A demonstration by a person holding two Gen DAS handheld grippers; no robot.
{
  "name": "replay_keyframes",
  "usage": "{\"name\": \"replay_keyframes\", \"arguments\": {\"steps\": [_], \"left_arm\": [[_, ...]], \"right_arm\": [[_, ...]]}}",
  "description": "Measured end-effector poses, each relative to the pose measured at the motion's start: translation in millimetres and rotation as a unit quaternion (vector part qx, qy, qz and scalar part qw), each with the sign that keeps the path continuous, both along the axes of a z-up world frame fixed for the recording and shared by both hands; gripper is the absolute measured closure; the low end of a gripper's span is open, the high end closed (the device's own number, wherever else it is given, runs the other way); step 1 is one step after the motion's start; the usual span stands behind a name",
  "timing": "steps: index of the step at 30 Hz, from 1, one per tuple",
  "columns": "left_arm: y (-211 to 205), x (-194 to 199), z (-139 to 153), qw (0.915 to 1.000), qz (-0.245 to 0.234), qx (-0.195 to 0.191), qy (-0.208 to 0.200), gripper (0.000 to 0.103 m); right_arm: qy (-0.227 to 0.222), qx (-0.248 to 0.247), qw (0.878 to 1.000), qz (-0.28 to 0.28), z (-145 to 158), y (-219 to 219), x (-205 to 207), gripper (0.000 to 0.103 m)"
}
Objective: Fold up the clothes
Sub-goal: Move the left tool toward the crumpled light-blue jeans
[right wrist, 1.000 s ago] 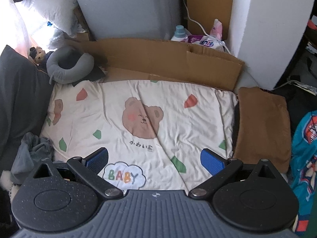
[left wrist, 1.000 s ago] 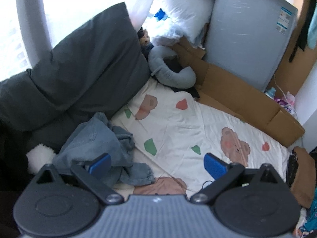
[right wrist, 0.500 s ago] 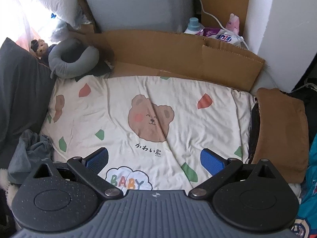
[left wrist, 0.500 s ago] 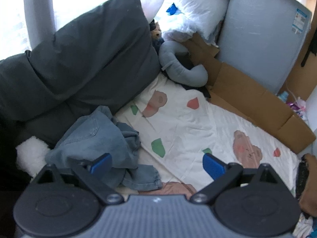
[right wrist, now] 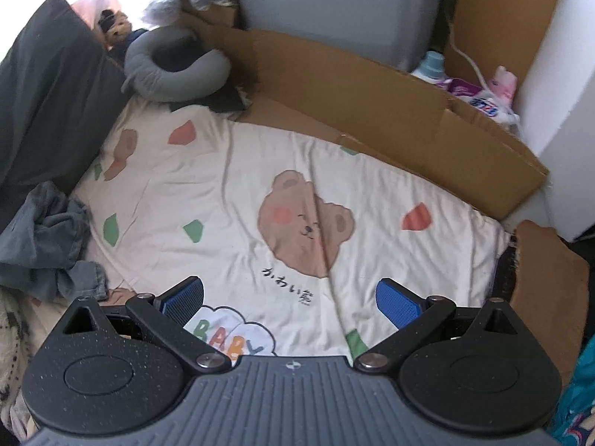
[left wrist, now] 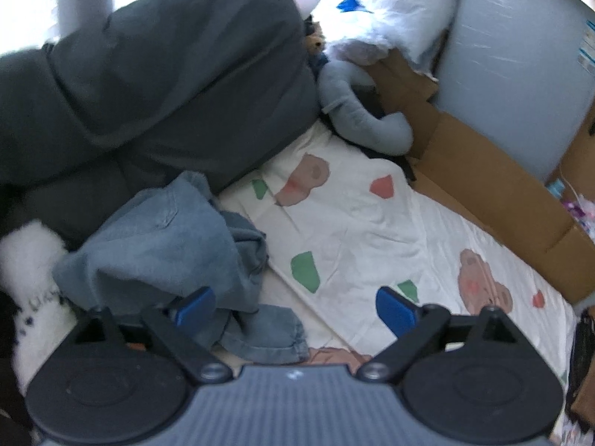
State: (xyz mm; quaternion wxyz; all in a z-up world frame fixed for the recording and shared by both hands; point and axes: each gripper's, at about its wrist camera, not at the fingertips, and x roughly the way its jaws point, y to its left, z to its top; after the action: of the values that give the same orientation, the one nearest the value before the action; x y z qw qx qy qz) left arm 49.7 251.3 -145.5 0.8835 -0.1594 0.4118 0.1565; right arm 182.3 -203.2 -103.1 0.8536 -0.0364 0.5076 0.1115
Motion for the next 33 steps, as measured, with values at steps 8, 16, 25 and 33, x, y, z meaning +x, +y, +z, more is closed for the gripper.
{"name": "replay_keyframes", "arguments": {"steps": [8,16,25,33], "left_arm": [[12.8,2.4,-43.2,0.9992,0.037,0.003,0.017,0.014],[24.7,-3.7,-86.4,0.9976,0.068,0.008,0.009,0.018],[32.9,-9.4,-131.0,0.9959,0.089,0.018,0.008,0.018],[52.5,-28.9,-130.7,0.9895,0.13,0.059,-0.025,0.017]], "right_arm": [[-0.004,0.017,0.998,0.056,-22.5,21.5,11.0,0.001],[-0.02,0.085,0.991,0.099,-40.6,53.7,22.3,0.002],[-0.014,0.08,0.987,0.136,-92.5,71.9,22.0,0.011],[-0.006,0.082,0.985,0.15,-127.2,73.0,19.0,0.012]]}}
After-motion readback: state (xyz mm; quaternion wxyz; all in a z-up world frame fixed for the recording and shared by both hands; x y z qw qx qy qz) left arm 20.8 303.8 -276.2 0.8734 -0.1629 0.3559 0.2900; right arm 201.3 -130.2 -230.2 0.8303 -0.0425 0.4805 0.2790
